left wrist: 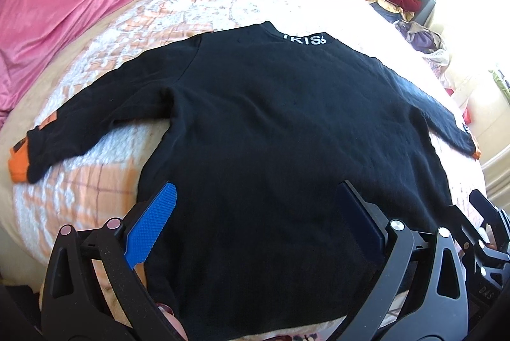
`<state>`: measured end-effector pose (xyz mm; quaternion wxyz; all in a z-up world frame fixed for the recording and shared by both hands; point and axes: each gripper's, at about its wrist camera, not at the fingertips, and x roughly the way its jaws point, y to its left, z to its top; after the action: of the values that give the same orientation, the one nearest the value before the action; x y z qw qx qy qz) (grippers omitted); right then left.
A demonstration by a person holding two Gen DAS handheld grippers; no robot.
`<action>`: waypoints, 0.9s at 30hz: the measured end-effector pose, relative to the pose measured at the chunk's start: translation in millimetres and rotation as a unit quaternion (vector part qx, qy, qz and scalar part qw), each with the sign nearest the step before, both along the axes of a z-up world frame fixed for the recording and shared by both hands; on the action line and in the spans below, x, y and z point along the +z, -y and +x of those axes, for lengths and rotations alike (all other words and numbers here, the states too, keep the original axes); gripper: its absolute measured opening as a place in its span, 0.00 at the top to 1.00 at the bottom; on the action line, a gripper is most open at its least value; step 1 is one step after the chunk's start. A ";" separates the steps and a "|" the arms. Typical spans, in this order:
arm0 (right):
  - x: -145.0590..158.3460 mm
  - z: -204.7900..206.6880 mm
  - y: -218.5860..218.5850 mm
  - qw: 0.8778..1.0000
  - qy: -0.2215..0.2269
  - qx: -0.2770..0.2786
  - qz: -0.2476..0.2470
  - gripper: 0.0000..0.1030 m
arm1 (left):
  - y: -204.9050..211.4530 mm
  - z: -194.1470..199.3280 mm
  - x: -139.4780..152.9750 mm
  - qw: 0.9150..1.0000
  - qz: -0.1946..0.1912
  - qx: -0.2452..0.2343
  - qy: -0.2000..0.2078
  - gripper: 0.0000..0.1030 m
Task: Fold small clothes
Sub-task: 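Grasp the orange cuff of one sleeve with the right tool and lift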
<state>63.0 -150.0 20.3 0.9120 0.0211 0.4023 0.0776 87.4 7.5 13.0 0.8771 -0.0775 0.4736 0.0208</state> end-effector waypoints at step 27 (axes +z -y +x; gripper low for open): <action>-25.5 85.0 153.7 0.979 -0.043 -0.189 0.069 0.04 | 14.3 107.4 4.8 1.000 0.000 0.000 -0.011 0.09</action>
<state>148.0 -303.7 -5.2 0.8884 0.1630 0.4236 -0.0695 194.8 -6.8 17.8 0.8719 -0.0775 0.4830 0.0211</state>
